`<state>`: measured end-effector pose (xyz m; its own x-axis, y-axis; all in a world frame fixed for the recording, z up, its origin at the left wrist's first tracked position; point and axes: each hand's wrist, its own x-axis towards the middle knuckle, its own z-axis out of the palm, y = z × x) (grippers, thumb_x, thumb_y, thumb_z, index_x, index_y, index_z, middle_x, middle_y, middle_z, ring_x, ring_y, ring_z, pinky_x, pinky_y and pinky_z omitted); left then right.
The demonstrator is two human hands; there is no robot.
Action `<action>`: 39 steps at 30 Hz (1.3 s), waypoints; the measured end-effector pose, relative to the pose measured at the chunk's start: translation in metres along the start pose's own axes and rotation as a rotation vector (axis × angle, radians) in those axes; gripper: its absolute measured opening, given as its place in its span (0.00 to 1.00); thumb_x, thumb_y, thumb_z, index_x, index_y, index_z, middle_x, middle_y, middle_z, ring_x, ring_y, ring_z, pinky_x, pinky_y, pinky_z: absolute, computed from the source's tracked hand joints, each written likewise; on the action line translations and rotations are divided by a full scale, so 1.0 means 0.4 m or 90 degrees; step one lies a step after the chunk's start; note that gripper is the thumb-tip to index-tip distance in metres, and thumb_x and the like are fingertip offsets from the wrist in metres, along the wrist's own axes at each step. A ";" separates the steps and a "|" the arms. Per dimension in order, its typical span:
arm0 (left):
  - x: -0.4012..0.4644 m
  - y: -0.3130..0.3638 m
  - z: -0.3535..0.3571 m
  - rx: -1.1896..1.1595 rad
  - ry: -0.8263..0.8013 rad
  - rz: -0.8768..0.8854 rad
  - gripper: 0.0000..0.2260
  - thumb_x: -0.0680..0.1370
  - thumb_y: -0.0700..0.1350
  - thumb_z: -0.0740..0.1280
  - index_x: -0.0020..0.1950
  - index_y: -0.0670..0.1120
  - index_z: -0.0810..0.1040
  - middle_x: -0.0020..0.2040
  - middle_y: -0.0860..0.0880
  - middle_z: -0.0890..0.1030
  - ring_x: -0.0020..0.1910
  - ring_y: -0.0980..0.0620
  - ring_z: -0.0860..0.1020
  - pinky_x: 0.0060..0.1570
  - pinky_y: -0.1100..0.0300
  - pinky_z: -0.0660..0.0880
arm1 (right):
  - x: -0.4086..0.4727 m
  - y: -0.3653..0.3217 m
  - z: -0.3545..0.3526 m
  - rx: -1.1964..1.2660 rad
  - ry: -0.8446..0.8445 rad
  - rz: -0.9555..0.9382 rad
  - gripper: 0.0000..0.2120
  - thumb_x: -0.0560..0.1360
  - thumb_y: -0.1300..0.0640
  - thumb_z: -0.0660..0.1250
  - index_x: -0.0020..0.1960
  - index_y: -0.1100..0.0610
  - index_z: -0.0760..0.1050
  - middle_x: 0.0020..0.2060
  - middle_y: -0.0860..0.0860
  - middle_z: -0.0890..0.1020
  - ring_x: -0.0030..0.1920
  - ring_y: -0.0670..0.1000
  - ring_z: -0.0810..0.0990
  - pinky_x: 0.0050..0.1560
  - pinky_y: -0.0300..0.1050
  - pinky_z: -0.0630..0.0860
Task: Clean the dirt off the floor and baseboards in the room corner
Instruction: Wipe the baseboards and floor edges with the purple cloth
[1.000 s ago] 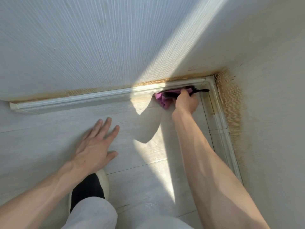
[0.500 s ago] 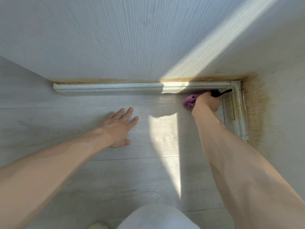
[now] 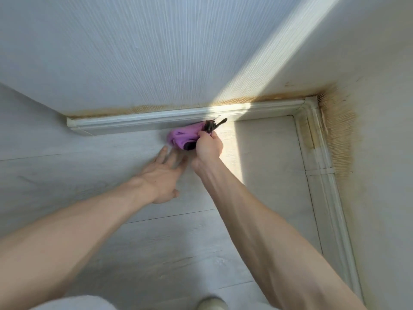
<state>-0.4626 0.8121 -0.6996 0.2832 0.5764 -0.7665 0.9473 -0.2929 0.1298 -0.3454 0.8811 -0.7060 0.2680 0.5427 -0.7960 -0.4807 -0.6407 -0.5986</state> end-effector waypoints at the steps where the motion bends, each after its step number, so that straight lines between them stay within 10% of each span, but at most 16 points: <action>1: -0.004 -0.005 0.000 -0.007 0.002 0.007 0.46 0.80 0.58 0.67 0.83 0.53 0.35 0.83 0.46 0.33 0.82 0.39 0.36 0.82 0.46 0.47 | -0.015 -0.008 -0.010 0.005 -0.052 0.059 0.10 0.78 0.72 0.58 0.47 0.62 0.77 0.35 0.57 0.79 0.33 0.53 0.80 0.33 0.43 0.79; 6: -0.014 -0.012 -0.012 -0.025 -0.016 -0.004 0.44 0.81 0.57 0.67 0.83 0.54 0.37 0.82 0.46 0.30 0.82 0.41 0.36 0.81 0.47 0.48 | -0.064 -0.109 -0.153 0.009 -0.142 0.169 0.15 0.74 0.67 0.56 0.35 0.57 0.77 0.28 0.51 0.78 0.29 0.50 0.77 0.33 0.40 0.74; 14: -0.010 0.003 -0.039 -0.016 -0.028 -0.022 0.43 0.80 0.61 0.65 0.84 0.52 0.41 0.83 0.45 0.33 0.82 0.38 0.40 0.80 0.42 0.53 | -0.269 -0.320 -0.351 -0.116 -0.198 0.058 0.15 0.76 0.46 0.66 0.50 0.57 0.84 0.39 0.54 0.83 0.36 0.52 0.83 0.42 0.46 0.81; 25: -0.003 0.057 -0.144 0.034 -0.094 -0.056 0.30 0.82 0.60 0.62 0.80 0.47 0.64 0.83 0.37 0.51 0.74 0.37 0.69 0.68 0.49 0.72 | -0.209 -0.431 -0.402 -0.215 -0.176 -0.053 0.09 0.80 0.56 0.65 0.58 0.56 0.80 0.42 0.49 0.84 0.43 0.49 0.81 0.49 0.45 0.78; 31: 0.004 0.080 -0.266 -0.532 0.201 0.154 0.10 0.83 0.51 0.67 0.58 0.47 0.82 0.56 0.51 0.84 0.56 0.54 0.81 0.56 0.58 0.74 | -0.130 -0.347 -0.375 -0.167 -0.228 -0.087 0.12 0.79 0.52 0.67 0.59 0.55 0.81 0.46 0.50 0.87 0.44 0.46 0.84 0.45 0.41 0.80; 36: -0.001 0.169 -0.386 -0.781 0.007 0.248 0.18 0.83 0.53 0.65 0.63 0.39 0.77 0.53 0.50 0.83 0.50 0.58 0.82 0.49 0.64 0.78 | -0.116 -0.280 -0.356 -0.061 -0.242 -0.110 0.25 0.78 0.44 0.70 0.69 0.59 0.78 0.64 0.63 0.81 0.63 0.61 0.80 0.66 0.65 0.73; 39: 0.002 0.185 -0.398 -0.798 -0.033 0.233 0.12 0.83 0.46 0.66 0.64 0.43 0.78 0.55 0.48 0.85 0.52 0.54 0.84 0.50 0.59 0.82 | -0.136 -0.271 -0.347 -0.044 -0.242 -0.126 0.22 0.83 0.47 0.63 0.69 0.61 0.77 0.62 0.61 0.83 0.64 0.62 0.81 0.66 0.60 0.78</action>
<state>-0.3682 0.9124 -0.5904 0.5736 0.5774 -0.5811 0.3189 0.4960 0.8077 -0.1921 0.8456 -0.6103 0.0169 0.8123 -0.5830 -0.3906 -0.5314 -0.7517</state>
